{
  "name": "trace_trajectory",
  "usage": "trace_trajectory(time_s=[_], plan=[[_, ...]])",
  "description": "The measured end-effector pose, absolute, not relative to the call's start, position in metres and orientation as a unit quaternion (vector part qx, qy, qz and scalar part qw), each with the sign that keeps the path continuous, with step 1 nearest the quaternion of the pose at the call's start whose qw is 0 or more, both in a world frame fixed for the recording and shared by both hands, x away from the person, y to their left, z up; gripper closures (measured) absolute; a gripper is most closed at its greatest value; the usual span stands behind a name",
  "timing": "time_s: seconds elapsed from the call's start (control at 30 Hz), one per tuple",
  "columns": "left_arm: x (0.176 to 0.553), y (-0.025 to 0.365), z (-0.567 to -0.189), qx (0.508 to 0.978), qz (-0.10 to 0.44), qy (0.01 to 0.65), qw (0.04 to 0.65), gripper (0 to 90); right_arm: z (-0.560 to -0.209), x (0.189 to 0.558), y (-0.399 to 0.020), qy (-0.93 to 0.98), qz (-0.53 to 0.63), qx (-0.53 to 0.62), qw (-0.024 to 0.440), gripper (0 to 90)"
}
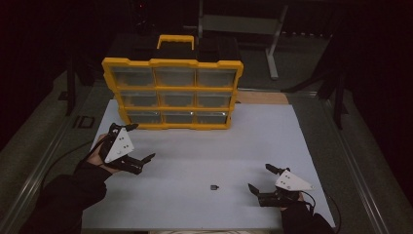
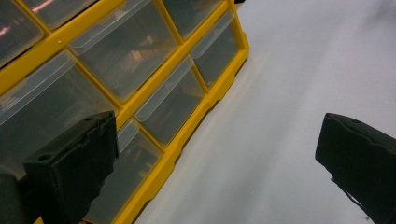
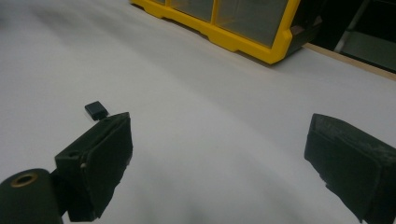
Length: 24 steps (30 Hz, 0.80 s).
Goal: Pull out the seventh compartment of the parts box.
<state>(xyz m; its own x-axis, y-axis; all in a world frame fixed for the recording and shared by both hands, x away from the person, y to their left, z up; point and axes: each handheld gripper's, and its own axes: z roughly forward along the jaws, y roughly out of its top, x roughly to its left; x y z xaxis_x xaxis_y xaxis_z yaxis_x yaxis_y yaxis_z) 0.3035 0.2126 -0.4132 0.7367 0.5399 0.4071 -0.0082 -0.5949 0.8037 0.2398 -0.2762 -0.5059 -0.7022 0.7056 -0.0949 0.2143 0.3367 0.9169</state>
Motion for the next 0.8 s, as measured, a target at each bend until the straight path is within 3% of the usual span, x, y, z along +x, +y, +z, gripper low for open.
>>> trace_trajectory(time_s=[0.8], plan=[[0.349, 0.204, -0.428, 0.838, 0.379, 0.146, 0.364, 2.4, -0.506, 0.239, -0.277, 0.778, 0.495, 0.297, 0.246, 8.2]])
